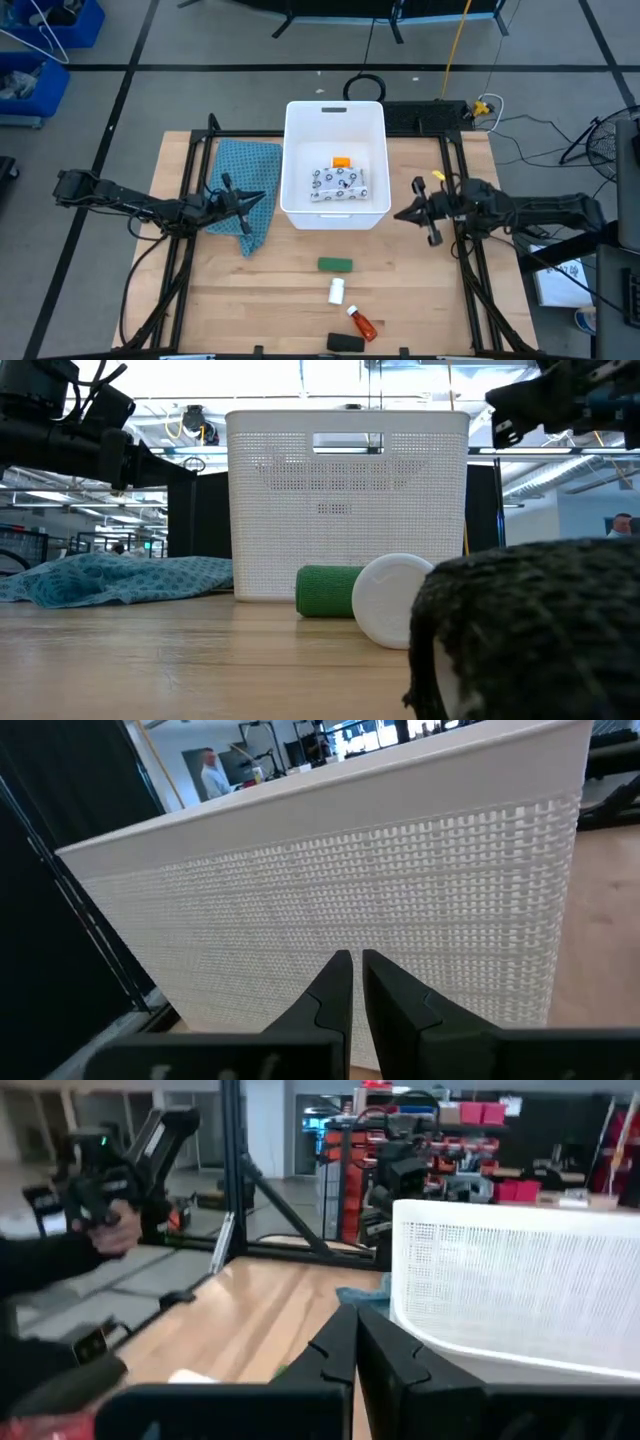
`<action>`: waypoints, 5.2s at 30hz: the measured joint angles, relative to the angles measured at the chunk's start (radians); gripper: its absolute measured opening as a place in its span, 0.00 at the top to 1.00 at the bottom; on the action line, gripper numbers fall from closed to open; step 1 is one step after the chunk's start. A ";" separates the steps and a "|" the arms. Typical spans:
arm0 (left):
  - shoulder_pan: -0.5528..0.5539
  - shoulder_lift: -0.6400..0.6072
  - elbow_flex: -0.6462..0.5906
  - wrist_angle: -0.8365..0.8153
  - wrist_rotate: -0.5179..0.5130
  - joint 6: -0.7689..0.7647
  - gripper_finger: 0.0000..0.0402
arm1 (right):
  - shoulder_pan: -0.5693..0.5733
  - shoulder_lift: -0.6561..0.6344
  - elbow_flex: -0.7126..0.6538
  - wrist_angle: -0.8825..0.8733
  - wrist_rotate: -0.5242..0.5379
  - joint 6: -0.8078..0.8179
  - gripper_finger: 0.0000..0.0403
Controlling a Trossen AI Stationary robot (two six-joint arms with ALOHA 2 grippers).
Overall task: Pick & place medical supplies in basket/bin
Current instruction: Put the green bandage into the white bin
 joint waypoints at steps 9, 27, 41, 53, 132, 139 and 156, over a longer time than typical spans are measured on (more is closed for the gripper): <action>0.000 0.000 0.000 -0.001 0.000 -0.087 0.92 | 0.009 -0.110 -0.016 -0.021 0.084 -0.158 1.00; -0.310 0.357 0.687 -0.588 -0.139 0.048 0.92 | 0.009 -0.136 -0.053 -0.025 0.099 -0.167 1.00; -0.385 1.027 1.360 -1.191 -0.194 -0.064 0.80 | 0.009 -0.135 -0.053 -0.024 0.096 -0.097 1.00; -0.332 1.227 1.506 -1.257 0.082 -0.166 0.27 | 0.011 -0.134 -0.053 -0.002 -0.008 -0.023 1.00; -0.096 -0.245 0.280 -0.273 -0.196 -0.069 0.83 | 0.011 -0.092 -0.070 0.077 -0.001 -0.129 1.00; 0.043 -0.046 0.696 -0.453 -0.135 0.082 0.85 | 0.011 -0.092 -0.071 0.129 -0.001 -0.161 1.00; 0.458 1.121 1.821 -1.392 0.326 0.149 0.84 | 0.011 -0.092 -0.071 0.148 -0.001 -0.247 1.00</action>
